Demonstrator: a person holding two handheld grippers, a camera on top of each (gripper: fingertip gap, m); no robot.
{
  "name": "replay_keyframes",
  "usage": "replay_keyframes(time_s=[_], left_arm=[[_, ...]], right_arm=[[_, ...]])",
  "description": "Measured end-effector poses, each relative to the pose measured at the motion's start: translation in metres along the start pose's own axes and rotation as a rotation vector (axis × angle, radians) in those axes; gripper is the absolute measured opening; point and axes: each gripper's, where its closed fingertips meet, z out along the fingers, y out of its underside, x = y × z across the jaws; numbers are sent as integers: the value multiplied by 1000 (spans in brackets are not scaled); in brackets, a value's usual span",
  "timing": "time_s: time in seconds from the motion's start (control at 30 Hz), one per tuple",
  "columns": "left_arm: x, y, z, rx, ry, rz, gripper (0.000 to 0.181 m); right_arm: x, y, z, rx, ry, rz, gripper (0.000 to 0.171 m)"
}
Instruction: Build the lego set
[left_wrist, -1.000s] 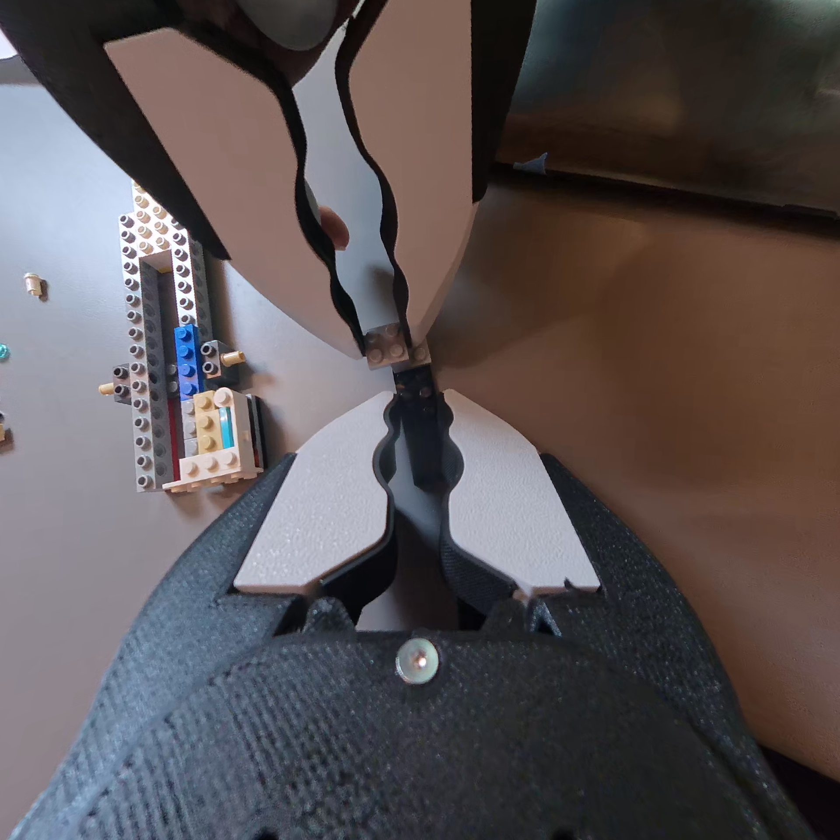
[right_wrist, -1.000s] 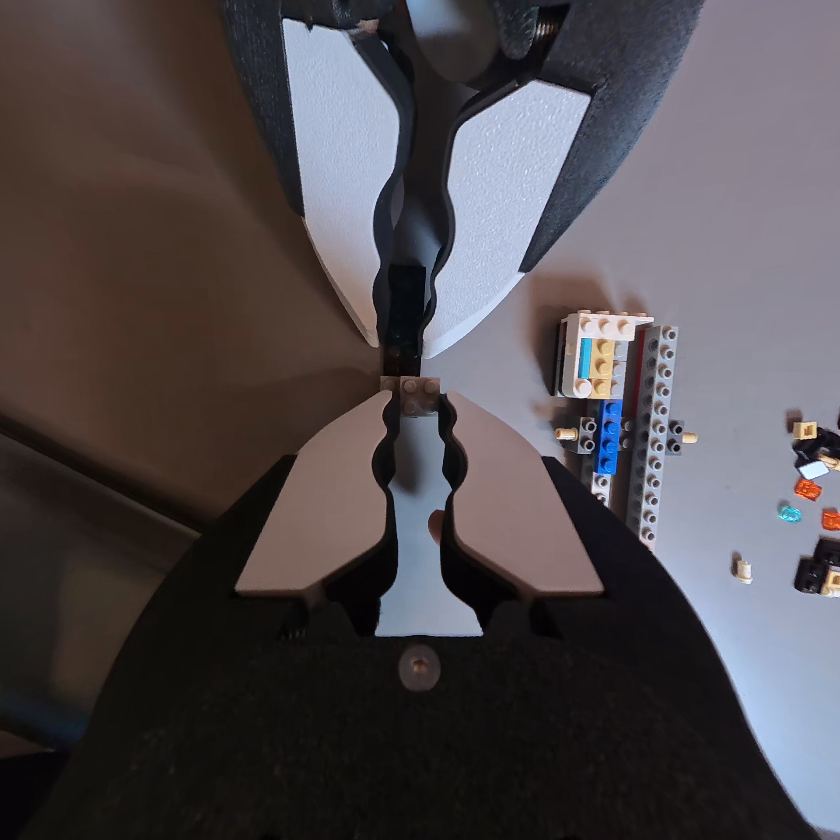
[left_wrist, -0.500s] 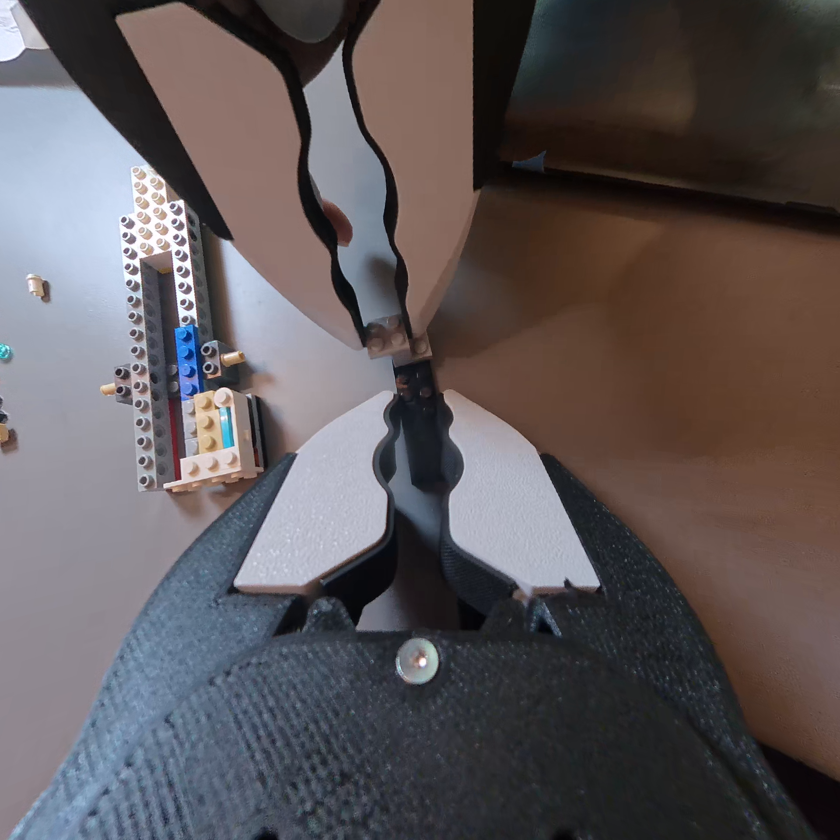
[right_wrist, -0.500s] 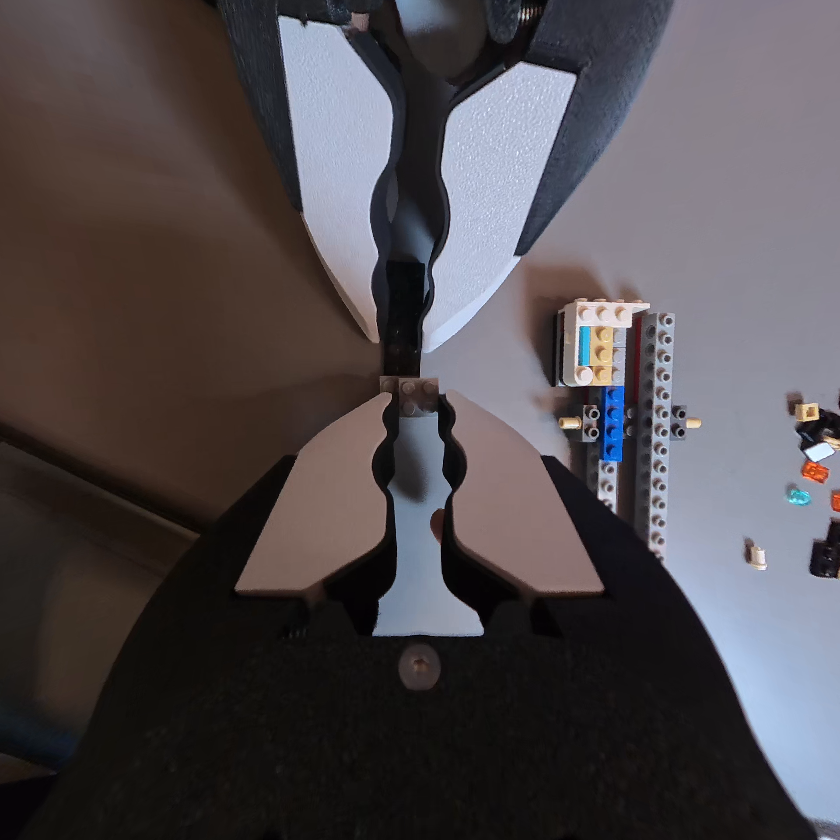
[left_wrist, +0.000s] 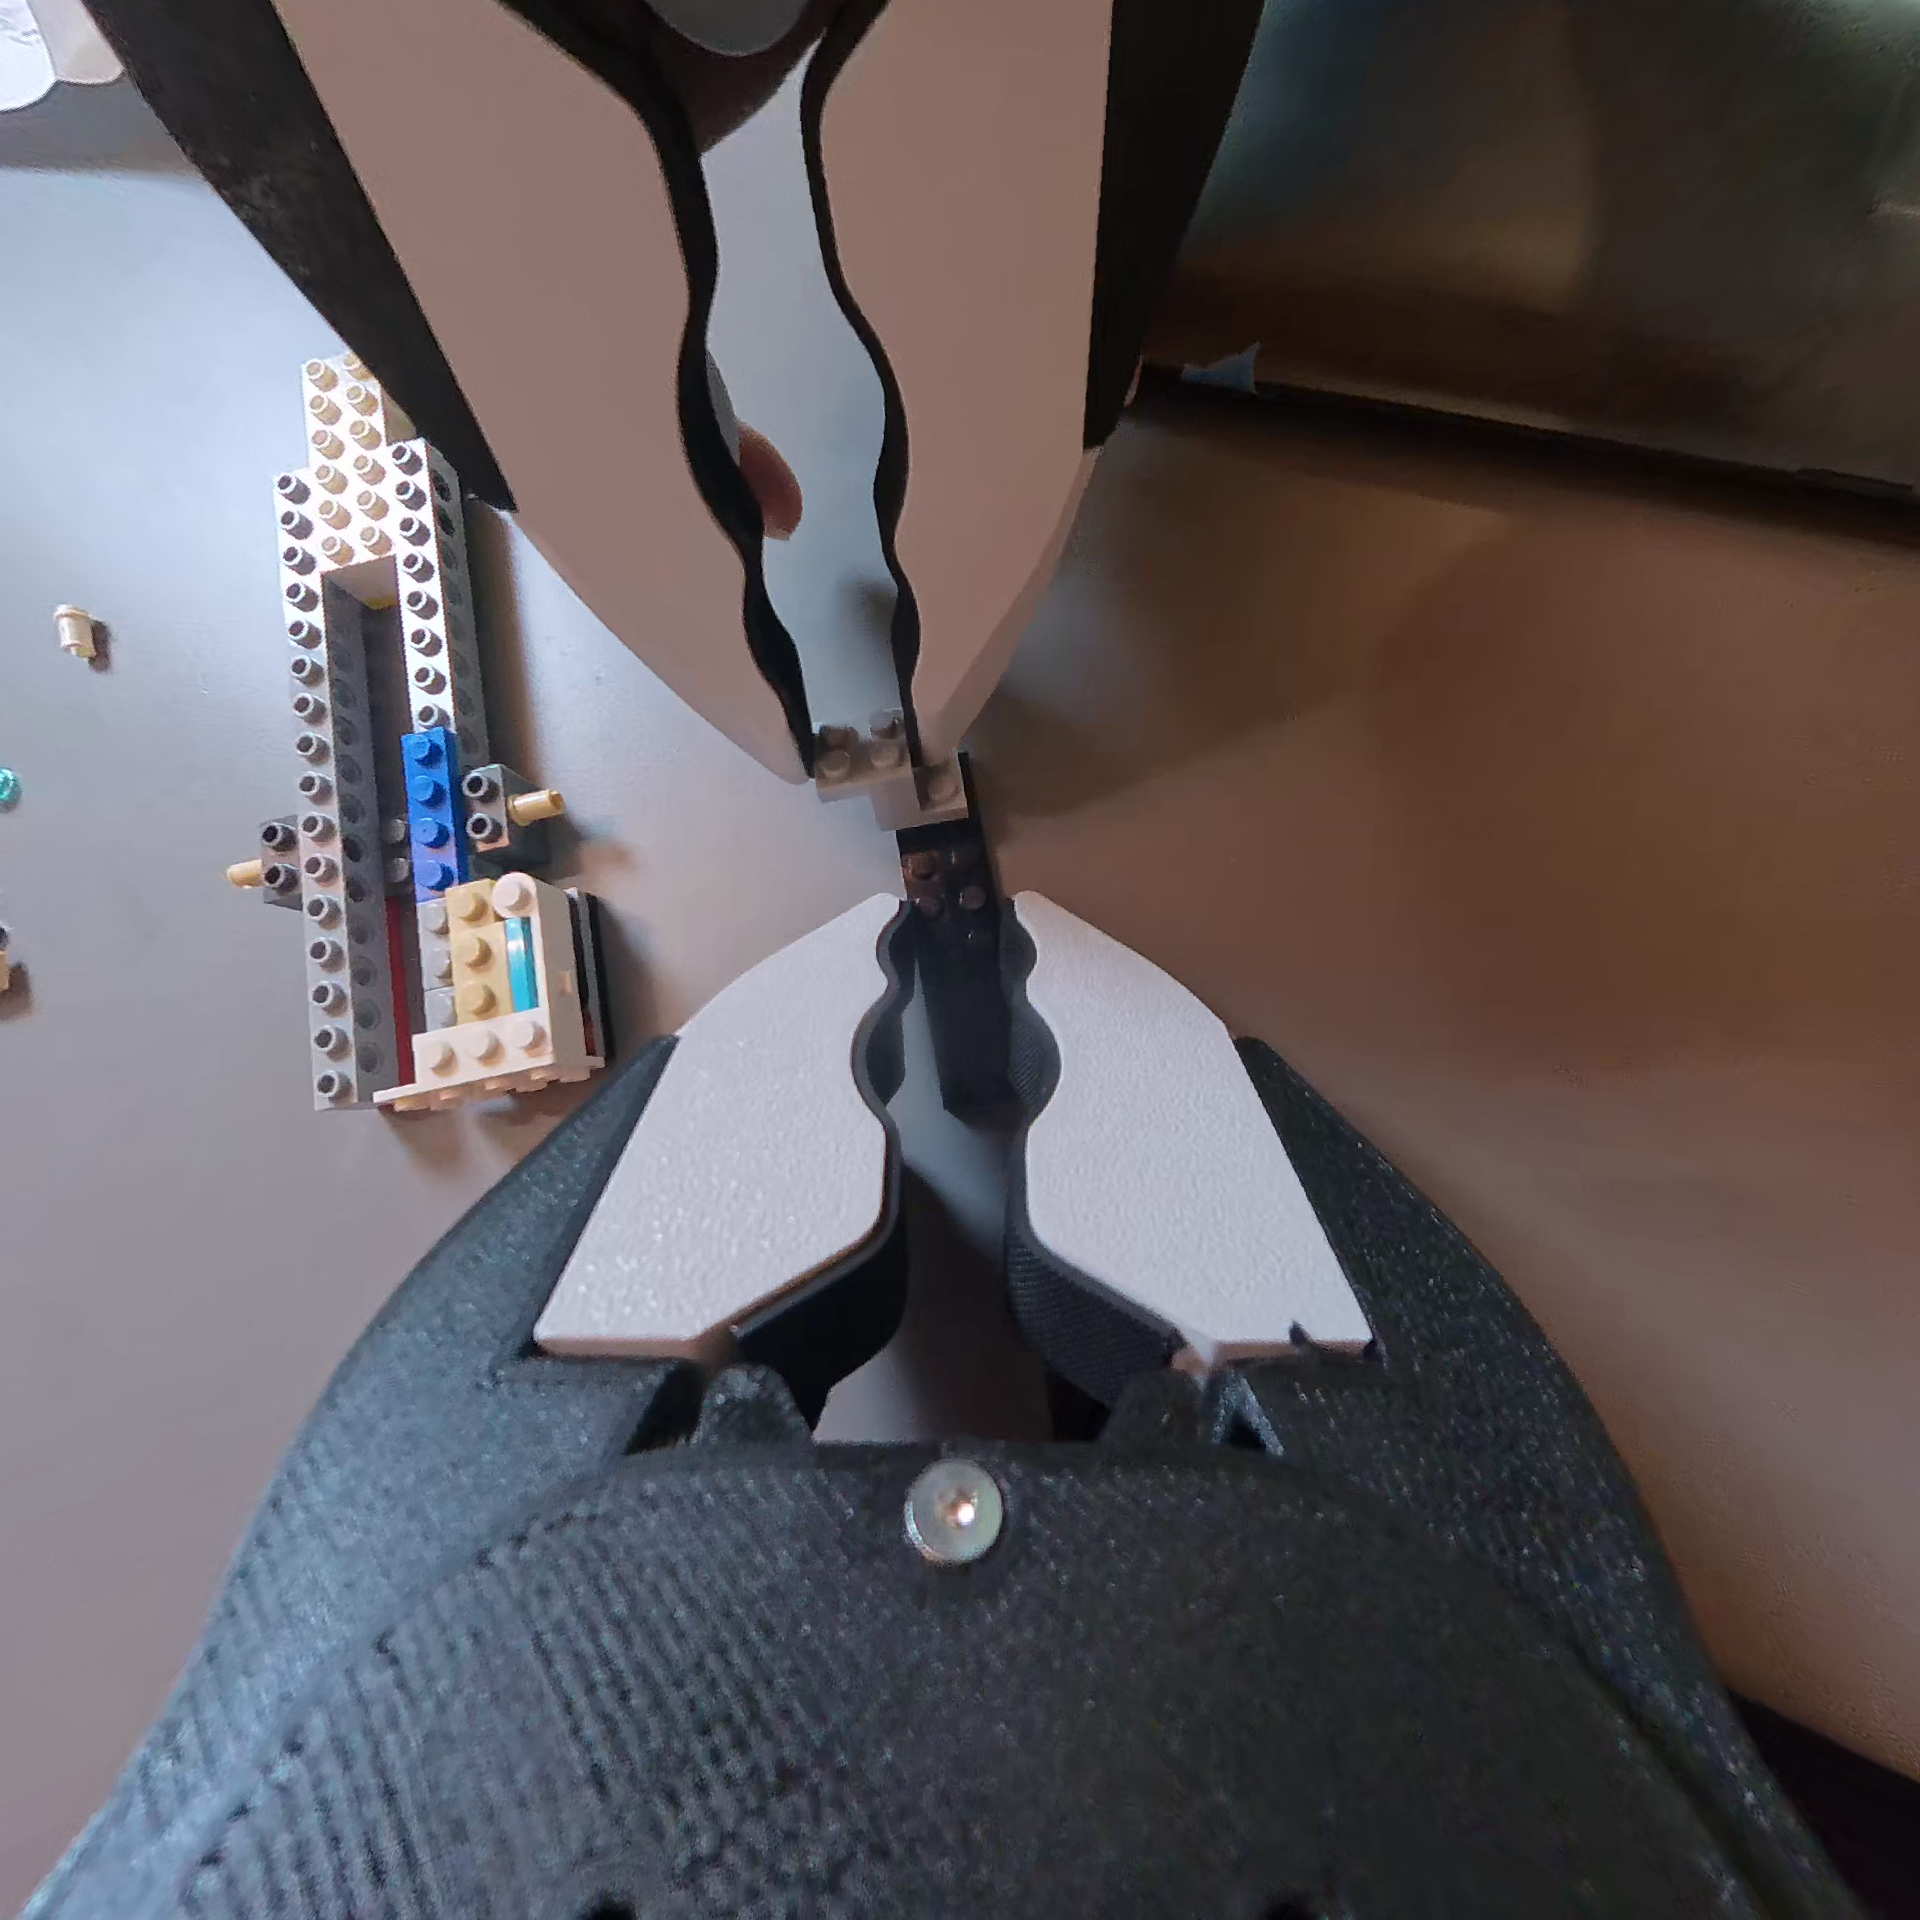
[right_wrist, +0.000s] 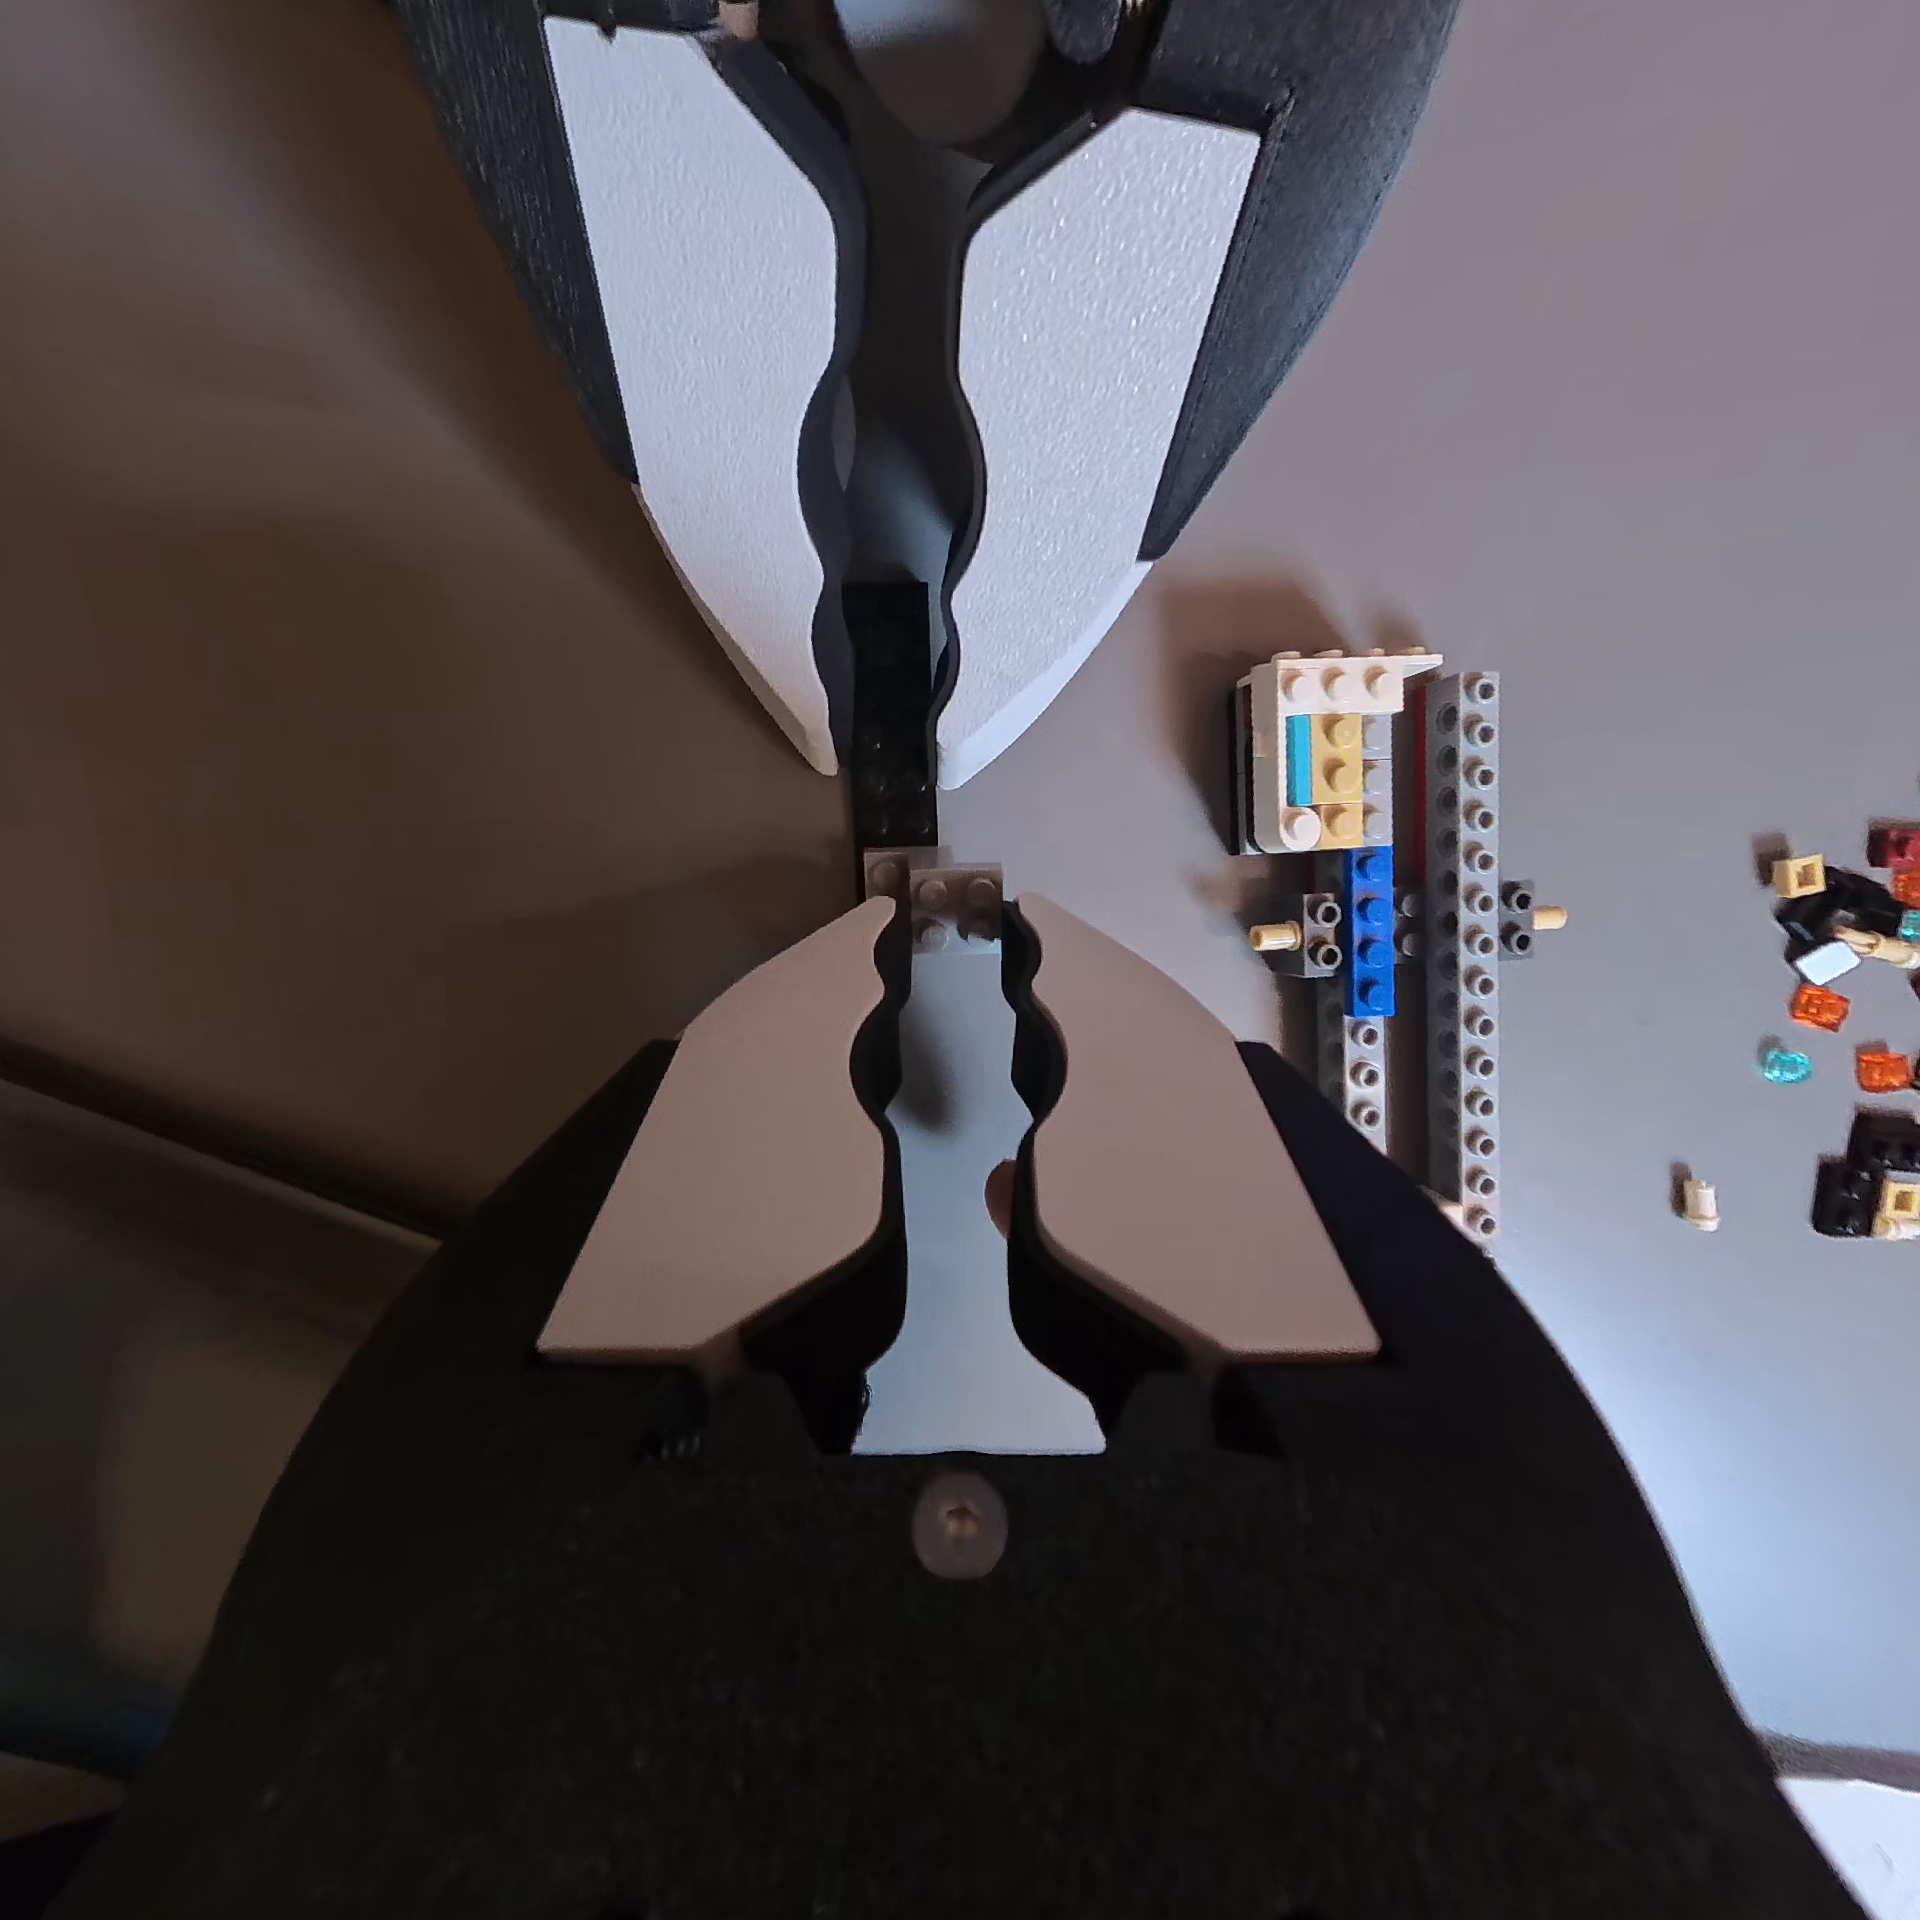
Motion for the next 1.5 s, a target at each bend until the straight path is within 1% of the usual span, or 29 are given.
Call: replay_keyframes(time_s=[0.17,0.33,0.5,0.67,0.73,0.8,1.0,1.1,1.43,1.47,1.5], left_arm=[[-1,-1,0,15,-1,5,16],[0,0,-1,35,13,24,17],[0,-9,-5,103,42,-40,23],[-10,-14,-2,152,14,-118,23],[-14,-14,1,145,-11,-144,19],[-12,-14,3,142,1,-163,13],[-12,-13,2,125,-13,-152,13],[-12,-12,2,115,-18,-152,9],[-14,-9,1,99,-28,-155,6],[-14,-8,1,94,-33,-148,2],[-14,-7,2,90,-37,-140,2]], right_arm=[[-2,0,1,-55,14,-12,17],[0,0,1,-56,28,10,17],[2,0,1,-48,33,27,17],[3,-3,2,-37,44,13,17],[3,-4,3,-34,48,8,17],[3,-5,3,-30,48,0,17],[5,-6,3,-9,58,-13,21],[4,-6,-1,15,39,-1,23],[7,-8,0,45,61,-31,18],[7,-8,0,52,59,-36,17],[6,-8,1,57,55,-41,16]])
